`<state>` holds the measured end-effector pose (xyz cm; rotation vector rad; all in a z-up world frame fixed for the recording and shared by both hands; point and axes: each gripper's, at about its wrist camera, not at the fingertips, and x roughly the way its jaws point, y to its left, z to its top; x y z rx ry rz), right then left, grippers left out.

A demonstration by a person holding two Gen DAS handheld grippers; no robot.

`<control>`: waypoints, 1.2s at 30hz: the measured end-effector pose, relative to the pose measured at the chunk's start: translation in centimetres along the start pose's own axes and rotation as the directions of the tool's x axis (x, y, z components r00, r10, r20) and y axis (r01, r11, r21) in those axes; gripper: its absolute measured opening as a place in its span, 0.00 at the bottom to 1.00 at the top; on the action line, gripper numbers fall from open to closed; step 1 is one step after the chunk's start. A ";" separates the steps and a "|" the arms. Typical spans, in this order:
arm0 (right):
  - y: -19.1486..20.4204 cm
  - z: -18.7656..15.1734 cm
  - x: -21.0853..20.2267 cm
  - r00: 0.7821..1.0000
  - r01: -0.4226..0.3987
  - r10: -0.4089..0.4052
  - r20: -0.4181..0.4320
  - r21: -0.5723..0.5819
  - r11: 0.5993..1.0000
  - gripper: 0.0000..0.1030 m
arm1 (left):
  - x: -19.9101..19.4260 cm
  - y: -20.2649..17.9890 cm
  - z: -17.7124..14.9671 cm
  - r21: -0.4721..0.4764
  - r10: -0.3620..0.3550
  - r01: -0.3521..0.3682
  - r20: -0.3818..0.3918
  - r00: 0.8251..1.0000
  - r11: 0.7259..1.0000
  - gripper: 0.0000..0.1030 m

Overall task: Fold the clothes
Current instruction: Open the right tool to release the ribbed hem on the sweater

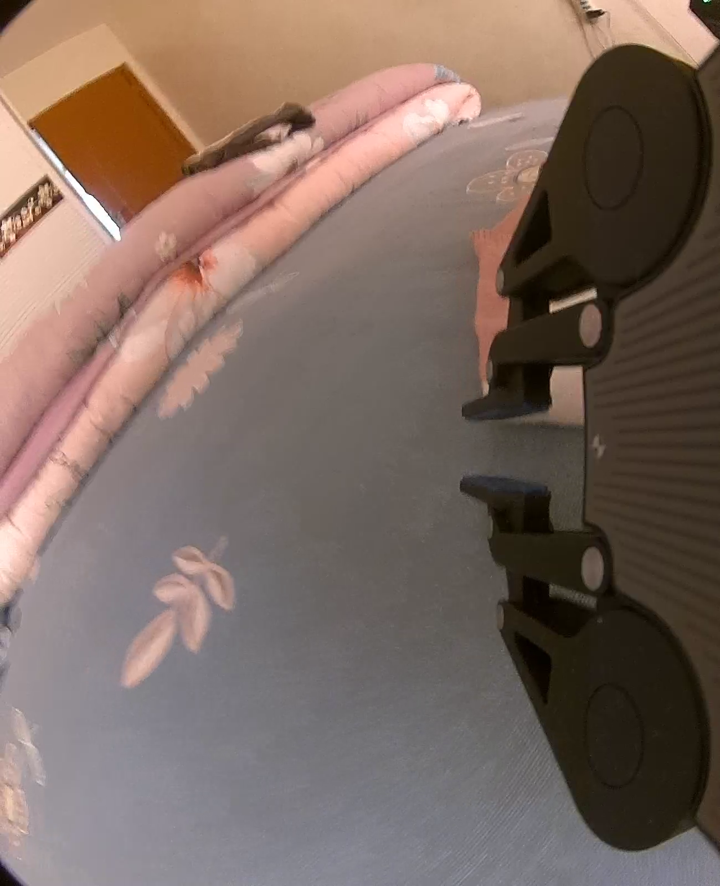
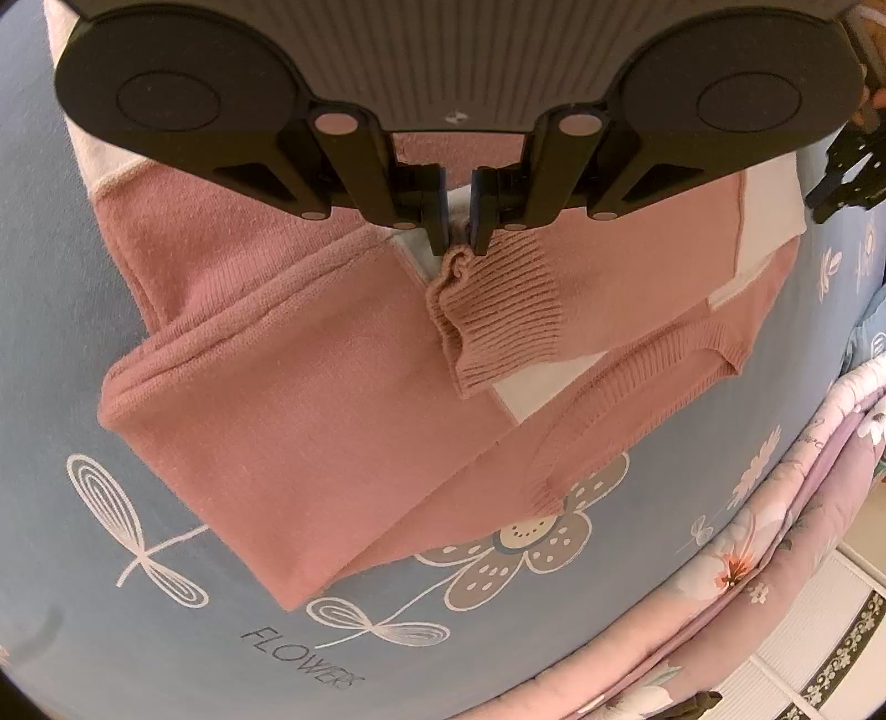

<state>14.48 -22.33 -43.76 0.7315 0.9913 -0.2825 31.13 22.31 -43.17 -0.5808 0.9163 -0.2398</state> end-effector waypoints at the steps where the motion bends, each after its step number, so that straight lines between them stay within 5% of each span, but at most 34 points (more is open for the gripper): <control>1: 0.1 0.0 -0.1 1.000 0.003 -0.003 0.004 0.002 1.000 0.08 | -0.8 -0.4 -0.1 0.019 -0.013 0.013 0.005 1.000 1.000 0.32; 2: 0.2 0.0 -0.1 1.000 0.007 -0.007 0.007 -0.001 1.000 0.08 | -1.4 -0.9 -0.5 0.049 -0.027 0.028 -0.004 1.000 0.998 0.39; 6: 0.4 0.0 0.0 1.000 0.016 -0.016 0.010 -0.009 1.000 0.08 | -3.7 -3.3 -3.5 0.230 -0.062 0.079 -0.079 0.995 0.970 0.40; 10: 0.8 0.0 -0.8 1.000 0.028 -0.027 0.015 -0.037 0.999 0.15 | -5.1 -5.1 -7.1 0.396 0.028 0.014 -0.099 0.995 0.918 0.40; 15: 1.2 -1.3 -2.5 1.000 -0.008 0.008 0.003 -0.057 0.998 0.28 | -6.9 -3.8 -8.8 0.339 0.066 -0.031 -0.092 0.994 0.940 0.56; 18: -0.6 -1.9 -2.0 0.991 -0.132 0.132 0.007 0.099 0.986 0.35 | -6.8 -2.9 -9.8 0.282 0.056 -0.024 -0.105 0.993 0.959 0.56; 23: -2.6 -2.5 -0.3 0.976 -0.220 0.212 0.058 0.289 0.932 0.39 | -5.4 -1.7 -10.5 0.189 0.071 -0.059 -0.061 0.996 0.980 0.56; 27: -2.7 -2.5 0.4 0.975 -0.221 0.210 0.069 0.324 0.920 0.39 | -4.5 -1.6 -11.2 0.191 0.113 -0.103 -0.040 0.993 0.976 0.56; 31: -2.0 -2.0 0.0 0.988 -0.156 0.154 0.029 0.298 0.942 0.26 | -4.7 -2.2 -11.5 0.223 0.141 -0.131 -0.032 0.989 0.966 0.56; 36: -0.5 -1.2 -3.4 0.996 -0.054 0.042 0.084 0.138 0.989 0.28 | -4.8 -2.6 -12.0 0.256 0.166 -0.153 -0.033 0.986 0.955 0.56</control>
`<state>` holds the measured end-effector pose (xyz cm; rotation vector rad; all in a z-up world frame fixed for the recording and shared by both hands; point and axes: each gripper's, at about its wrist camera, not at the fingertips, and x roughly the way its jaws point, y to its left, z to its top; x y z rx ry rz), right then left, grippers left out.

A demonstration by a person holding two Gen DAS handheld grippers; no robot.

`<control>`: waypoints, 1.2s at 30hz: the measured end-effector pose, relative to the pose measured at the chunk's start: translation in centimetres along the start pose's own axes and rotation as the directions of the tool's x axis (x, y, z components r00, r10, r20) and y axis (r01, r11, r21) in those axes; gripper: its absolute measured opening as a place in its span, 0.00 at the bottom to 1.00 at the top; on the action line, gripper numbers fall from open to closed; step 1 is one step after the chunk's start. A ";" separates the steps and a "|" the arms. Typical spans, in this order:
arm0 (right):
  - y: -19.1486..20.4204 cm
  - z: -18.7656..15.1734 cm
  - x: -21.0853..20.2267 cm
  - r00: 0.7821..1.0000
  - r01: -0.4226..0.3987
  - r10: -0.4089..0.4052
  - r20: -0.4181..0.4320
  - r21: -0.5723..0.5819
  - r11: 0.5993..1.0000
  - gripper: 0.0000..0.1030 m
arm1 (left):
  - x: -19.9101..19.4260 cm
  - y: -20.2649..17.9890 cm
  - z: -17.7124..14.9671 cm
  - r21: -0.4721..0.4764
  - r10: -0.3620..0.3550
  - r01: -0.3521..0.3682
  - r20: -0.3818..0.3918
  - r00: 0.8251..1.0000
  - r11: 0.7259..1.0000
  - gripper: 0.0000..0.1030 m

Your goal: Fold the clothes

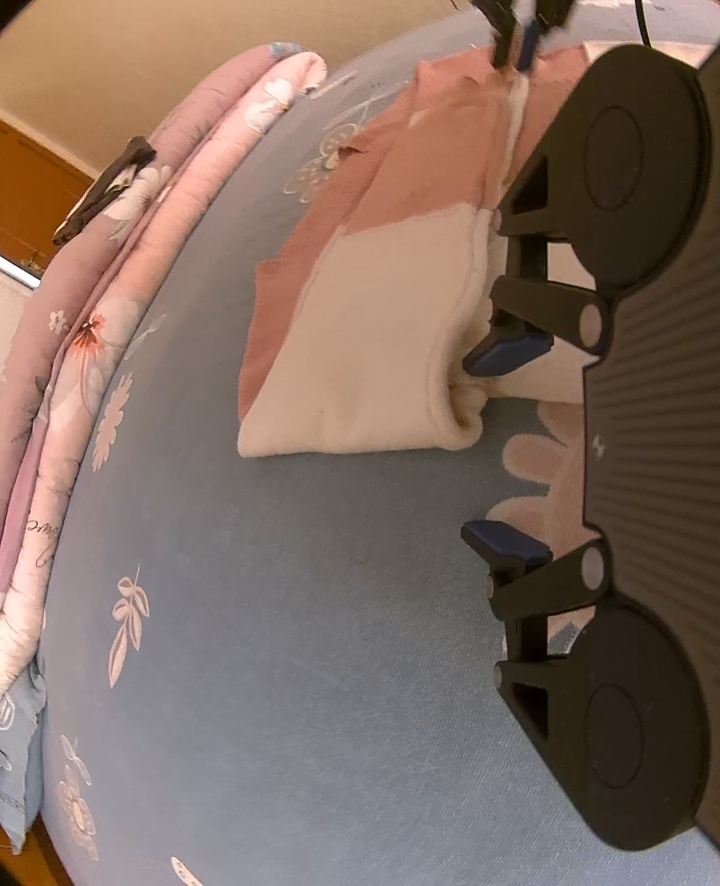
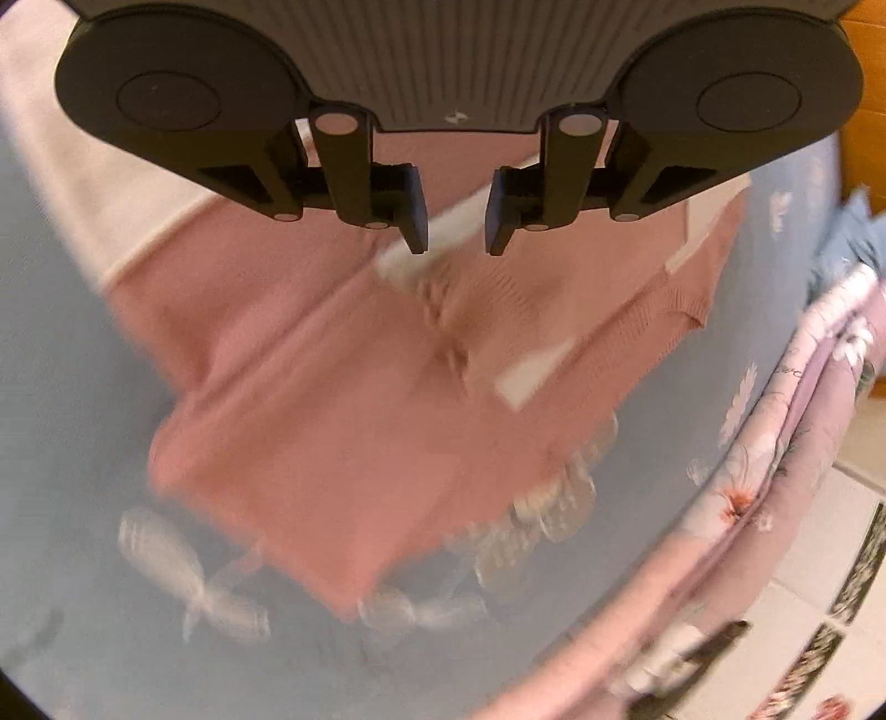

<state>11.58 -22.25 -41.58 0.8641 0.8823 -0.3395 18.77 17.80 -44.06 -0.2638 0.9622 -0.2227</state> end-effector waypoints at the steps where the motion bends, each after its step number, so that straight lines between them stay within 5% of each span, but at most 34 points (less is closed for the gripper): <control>1: 0.1 0.3 -0.5 1.000 0.003 -0.002 0.028 -0.023 1.000 0.35 | 0.0 -0.1 -0.1 0.011 0.006 -0.006 -0.001 1.000 1.000 0.57; 2: 0.0 0.7 -0.6 0.999 -0.002 0.003 0.042 -0.042 0.999 0.43 | 0.1 -0.3 -0.1 0.023 0.011 -0.011 -0.001 1.000 1.000 0.57; 7: -0.6 2.2 3.0 1.000 -0.001 0.000 -0.028 -0.043 0.999 0.44 | 0.1 -0.7 -0.1 0.048 0.027 -0.026 -0.006 1.000 0.998 0.58; 10: 0.6 1.9 3.2 0.999 0.025 -0.030 -0.031 -0.163 0.986 0.07 | 0.1 -0.8 -0.1 0.056 0.035 -0.035 -0.007 0.999 0.998 0.59; 19: 0.6 2.3 2.8 0.998 0.055 -0.062 -0.026 -0.213 0.976 0.07 | 0.2 -1.4 -0.2 0.101 0.065 -0.063 -0.010 0.998 0.993 0.60; 24: 0.8 2.3 2.8 0.993 0.089 -0.102 -0.053 -0.203 0.975 0.15 | -0.1 -1.0 -0.1 0.072 0.065 -0.064 -0.005 0.998 0.995 0.60; 28: 3.2 2.0 0.1 0.994 0.111 -0.106 0.034 -0.251 0.962 0.26 | -0.4 -0.3 -0.2 -0.002 0.054 -0.054 0.013 0.998 0.999 0.60; 30: 5.4 1.6 -0.9 0.997 0.069 -0.054 0.058 -0.295 0.953 0.29 | -0.5 0.0 -0.4 -0.046 0.044 -0.043 0.017 0.999 0.998 0.60; 33: 9.8 0.1 0.1 0.998 -0.068 0.064 -0.021 -0.368 0.928 0.36 | -1.1 0.6 -0.6 -0.087 0.032 -0.029 0.032 0.999 0.996 0.60; 36: 15.3 -2.9 3.2 0.986 -0.162 0.116 -0.119 -0.531 0.832 0.36 | -1.0 1.9 -0.4 -0.162 0.035 -0.027 0.043 0.998 0.986 0.63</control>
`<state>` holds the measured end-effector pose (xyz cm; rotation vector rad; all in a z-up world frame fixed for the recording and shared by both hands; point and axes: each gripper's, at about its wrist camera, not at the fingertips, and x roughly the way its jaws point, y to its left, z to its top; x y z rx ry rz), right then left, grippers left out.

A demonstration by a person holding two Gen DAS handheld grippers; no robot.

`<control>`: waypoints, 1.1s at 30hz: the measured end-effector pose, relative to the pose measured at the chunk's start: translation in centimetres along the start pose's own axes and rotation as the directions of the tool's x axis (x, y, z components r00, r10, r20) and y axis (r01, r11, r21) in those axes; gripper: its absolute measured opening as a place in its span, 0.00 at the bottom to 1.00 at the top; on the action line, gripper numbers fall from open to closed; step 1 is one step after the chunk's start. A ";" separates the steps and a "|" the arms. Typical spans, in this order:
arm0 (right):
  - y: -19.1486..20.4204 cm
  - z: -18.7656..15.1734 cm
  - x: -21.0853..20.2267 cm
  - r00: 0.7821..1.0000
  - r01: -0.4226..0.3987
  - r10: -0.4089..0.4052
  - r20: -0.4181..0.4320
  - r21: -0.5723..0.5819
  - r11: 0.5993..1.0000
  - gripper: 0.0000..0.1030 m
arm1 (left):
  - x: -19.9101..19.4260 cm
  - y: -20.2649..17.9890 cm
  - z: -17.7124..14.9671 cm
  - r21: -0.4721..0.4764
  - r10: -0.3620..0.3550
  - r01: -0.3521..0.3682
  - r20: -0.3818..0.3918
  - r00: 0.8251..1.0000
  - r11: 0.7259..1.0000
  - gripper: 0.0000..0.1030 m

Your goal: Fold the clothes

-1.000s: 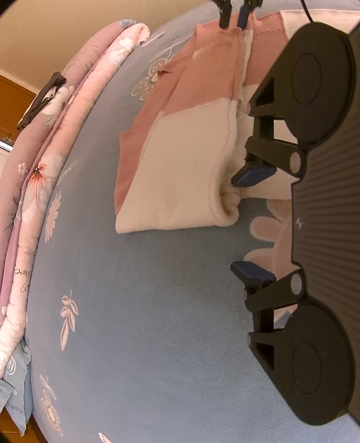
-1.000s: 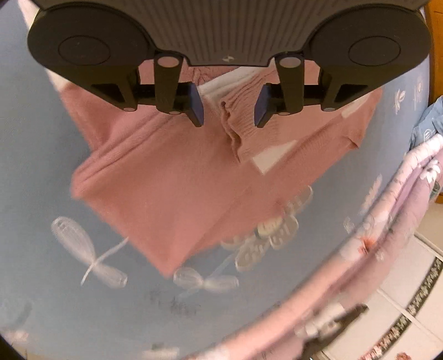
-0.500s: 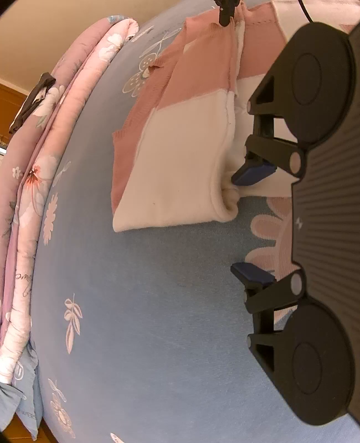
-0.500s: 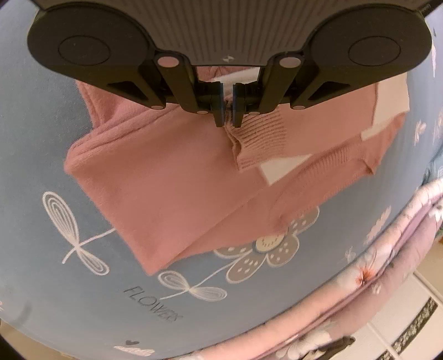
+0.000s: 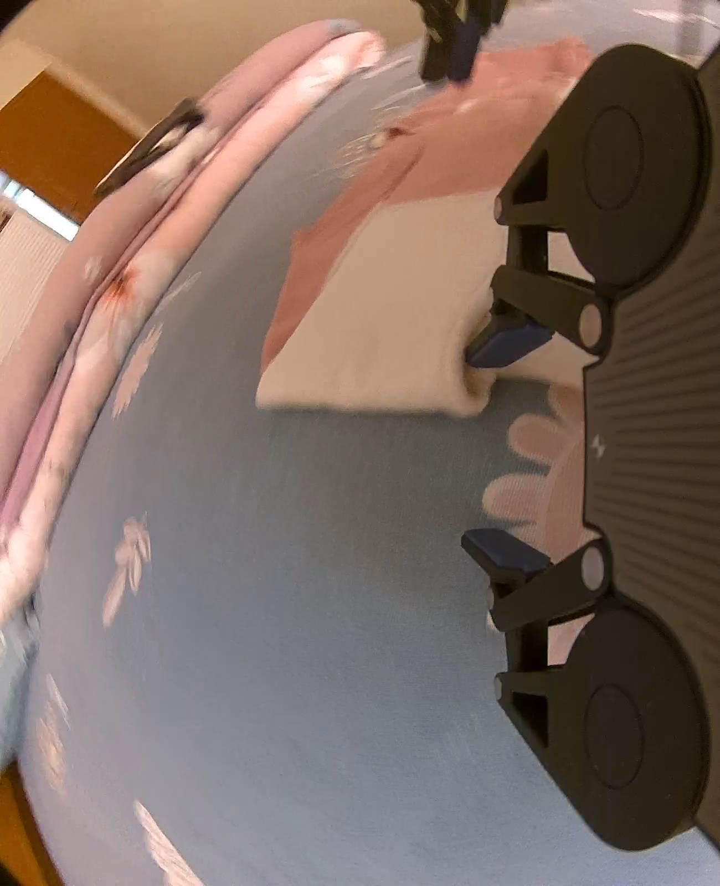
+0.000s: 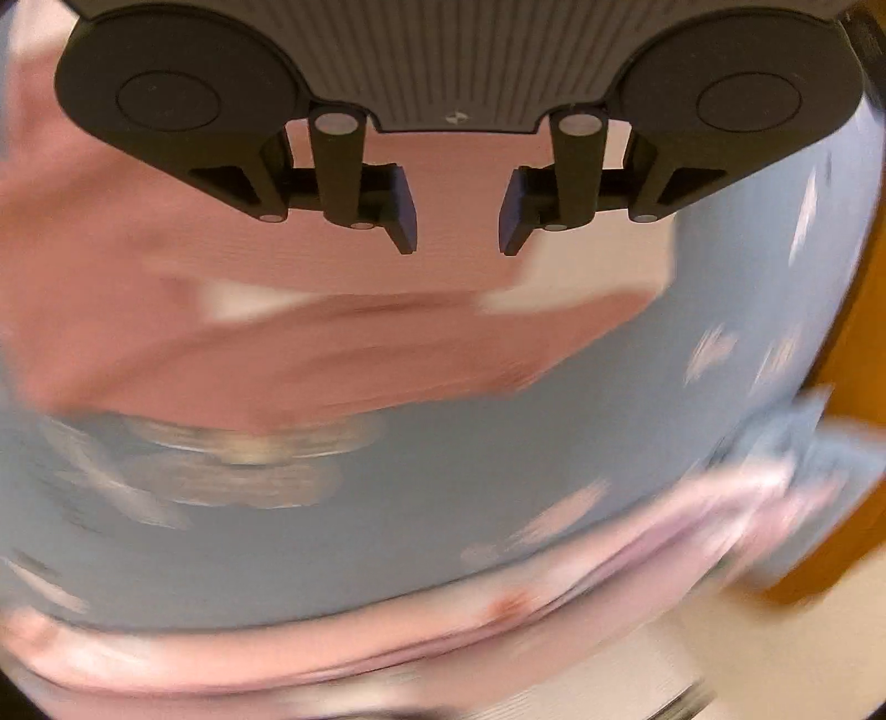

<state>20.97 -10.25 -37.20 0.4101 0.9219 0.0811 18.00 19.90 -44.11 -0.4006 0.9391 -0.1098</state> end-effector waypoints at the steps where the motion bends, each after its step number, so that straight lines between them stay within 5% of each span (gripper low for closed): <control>1: 1.9 -0.1 1.5 1.000 -0.025 0.024 -0.020 -0.065 0.998 0.36 | 0.1 0.4 0.1 -0.029 -0.002 0.002 0.001 1.000 1.000 0.63; 3: 4.7 -0.6 4.0 0.995 -0.081 0.069 -0.075 -0.163 0.983 0.36 | 0.2 0.6 0.2 -0.029 0.018 -0.017 0.014 1.000 0.999 0.65; 6: 7.0 -2.6 7.4 0.984 -0.044 -0.013 -0.180 -0.306 0.951 0.36 | 0.0 0.1 0.0 0.021 0.070 -0.071 0.029 0.997 0.997 0.67; 11: 8.1 -3.8 6.2 0.982 0.029 -0.116 -0.151 -0.484 0.874 0.33 | -1.0 1.6 -0.4 -0.023 0.048 -0.047 0.031 0.998 0.999 0.65; 14: 9.9 -3.5 4.4 0.990 -0.025 -0.052 -0.132 -0.522 0.852 0.37 | -1.8 2.9 -0.1 -0.113 -0.009 0.012 0.026 1.000 0.994 0.66; 17: 13.5 -5.4 4.4 0.991 -0.086 -0.014 -0.133 -0.713 0.696 0.45 | -2.1 3.5 0.1 -0.138 -0.040 0.040 0.000 0.999 0.990 0.66; 21: 17.1 -10.9 6.2 0.992 -0.023 -0.111 -0.054 -0.964 0.263 0.42 | -2.2 4.1 0.3 -0.137 -0.061 0.057 -0.027 0.998 0.989 0.66; 23: 17.3 -12.6 6.5 0.990 0.017 -0.144 -0.002 -0.991 0.133 0.10 | -2.3 4.4 0.4 -0.145 -0.067 0.061 -0.035 0.997 0.988 0.66; 24: 17.5 -12.6 6.1 0.992 0.032 -0.123 0.016 -0.991 0.129 0.10 | -2.4 4.5 0.4 -0.142 -0.066 0.061 -0.033 0.997 0.988 0.66; 28: 17.5 -11.3 4.7 0.996 0.043 -0.087 0.024 -0.974 0.223 0.10 | -2.5 4.6 0.4 -0.133 -0.065 0.060 -0.035 0.997 0.989 0.67; 33: 16.7 -13.2 7.1 0.988 -0.016 -0.149 -0.045 -0.982 0.186 0.15 | -2.3 4.2 0.6 -0.120 -0.056 0.050 -0.045 0.997 0.992 0.67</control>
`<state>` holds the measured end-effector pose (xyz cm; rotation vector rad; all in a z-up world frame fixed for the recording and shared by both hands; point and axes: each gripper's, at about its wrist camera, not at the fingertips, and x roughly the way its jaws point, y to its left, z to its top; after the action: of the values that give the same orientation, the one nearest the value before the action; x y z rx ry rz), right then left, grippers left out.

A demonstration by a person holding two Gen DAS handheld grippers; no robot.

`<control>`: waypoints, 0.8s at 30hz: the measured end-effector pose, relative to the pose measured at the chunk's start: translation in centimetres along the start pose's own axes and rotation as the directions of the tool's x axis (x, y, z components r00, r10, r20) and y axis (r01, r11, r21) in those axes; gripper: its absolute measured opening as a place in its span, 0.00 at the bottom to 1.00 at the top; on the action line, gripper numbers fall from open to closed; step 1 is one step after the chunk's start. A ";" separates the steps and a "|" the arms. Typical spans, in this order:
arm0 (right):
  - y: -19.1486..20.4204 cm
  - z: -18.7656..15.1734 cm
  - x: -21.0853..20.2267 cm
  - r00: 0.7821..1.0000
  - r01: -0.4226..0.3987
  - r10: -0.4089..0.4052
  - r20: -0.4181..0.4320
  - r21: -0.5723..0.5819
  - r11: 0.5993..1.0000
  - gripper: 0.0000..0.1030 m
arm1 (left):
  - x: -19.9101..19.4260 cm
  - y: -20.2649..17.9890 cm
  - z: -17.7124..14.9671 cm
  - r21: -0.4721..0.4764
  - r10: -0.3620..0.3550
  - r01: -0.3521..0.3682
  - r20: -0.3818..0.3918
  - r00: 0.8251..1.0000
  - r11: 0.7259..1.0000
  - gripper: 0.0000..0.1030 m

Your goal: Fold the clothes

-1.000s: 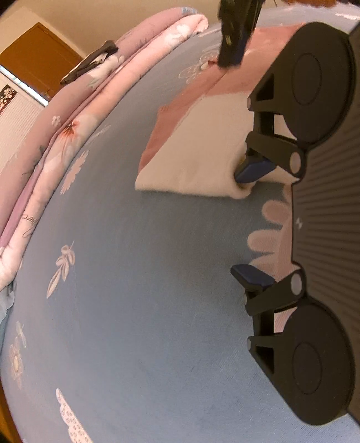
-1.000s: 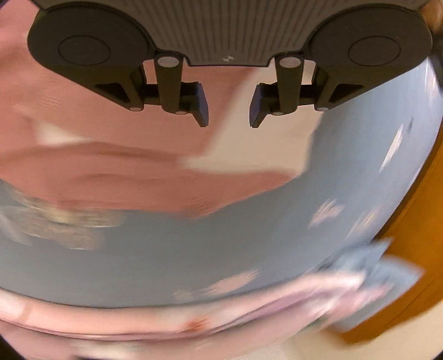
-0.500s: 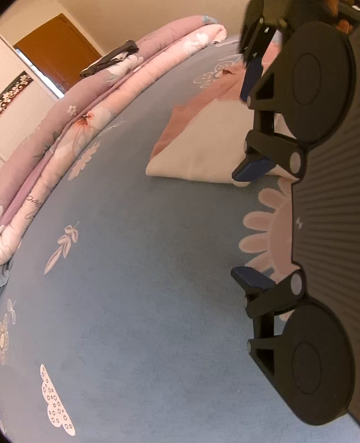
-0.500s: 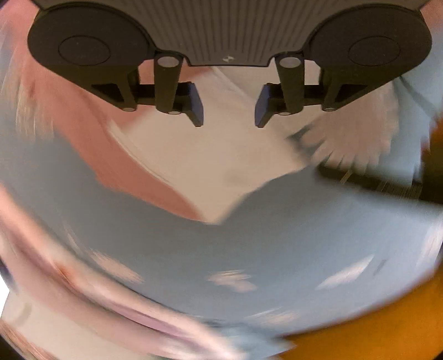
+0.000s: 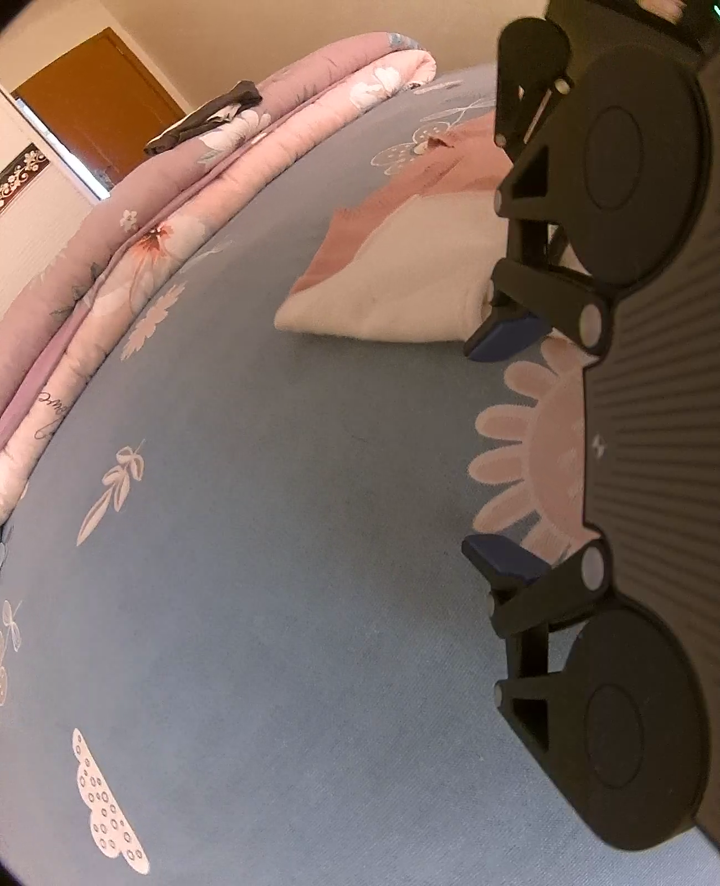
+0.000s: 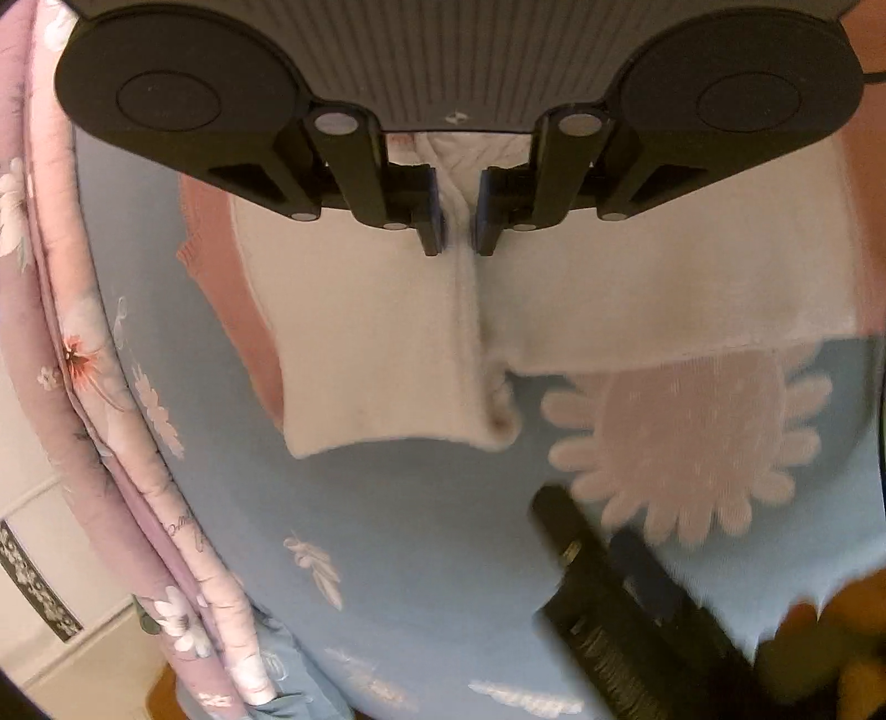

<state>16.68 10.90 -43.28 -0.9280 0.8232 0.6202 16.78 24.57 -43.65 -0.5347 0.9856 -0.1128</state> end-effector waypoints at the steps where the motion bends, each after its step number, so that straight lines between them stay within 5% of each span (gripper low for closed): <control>1: -0.2 0.1 -0.3 1.000 -0.010 0.010 0.005 0.020 1.000 0.18 | -0.1 -0.2 0.2 0.008 -0.011 0.011 0.000 1.000 1.000 0.67; 4: -3.0 0.1 -2.6 0.995 -0.090 0.079 0.064 0.187 0.978 0.19 | 0.1 -1.9 1.4 0.074 -0.045 0.044 0.005 0.999 0.996 0.67; 8: -7.7 -2.2 -4.1 0.992 -0.113 0.071 0.104 0.501 0.858 0.32 | 1.4 -5.3 2.3 0.187 -0.123 0.124 -0.015 0.992 0.975 0.67; 11: -10.7 -5.6 -2.8 0.992 -0.124 0.074 0.101 0.720 0.683 0.32 | 3.5 -8.1 2.0 0.285 -0.107 0.117 -0.049 0.993 0.952 0.67; 14: -11.9 -9.8 -0.7 0.974 -0.223 0.134 0.182 0.877 0.425 0.32 | 5.5 -8.8 1.2 0.367 -0.017 0.044 -0.078 0.997 0.929 0.67; 15: -12.0 -11.0 -0.2 0.970 -0.236 0.147 0.195 0.899 0.368 0.32 | 6.2 -8.7 0.9 0.388 0.017 0.020 -0.092 0.996 0.921 0.67; 19: -11.9 -16.3 -1.3 0.958 -0.279 0.121 0.259 0.939 0.199 0.31 | 6.0 -8.4 0.1 0.465 0.017 0.013 -0.060 0.998 0.885 0.70; 24: -12.4 -21.7 -2.9 0.942 -0.320 0.092 0.322 0.947 -0.036 0.26 | 5.9 -9.2 0.9 0.462 0.054 -0.003 -0.098 0.994 0.887 0.68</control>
<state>17.22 -14.27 -42.93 0.6945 0.9890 0.1690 22.10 15.04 -43.38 -0.0746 1.0298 -0.3446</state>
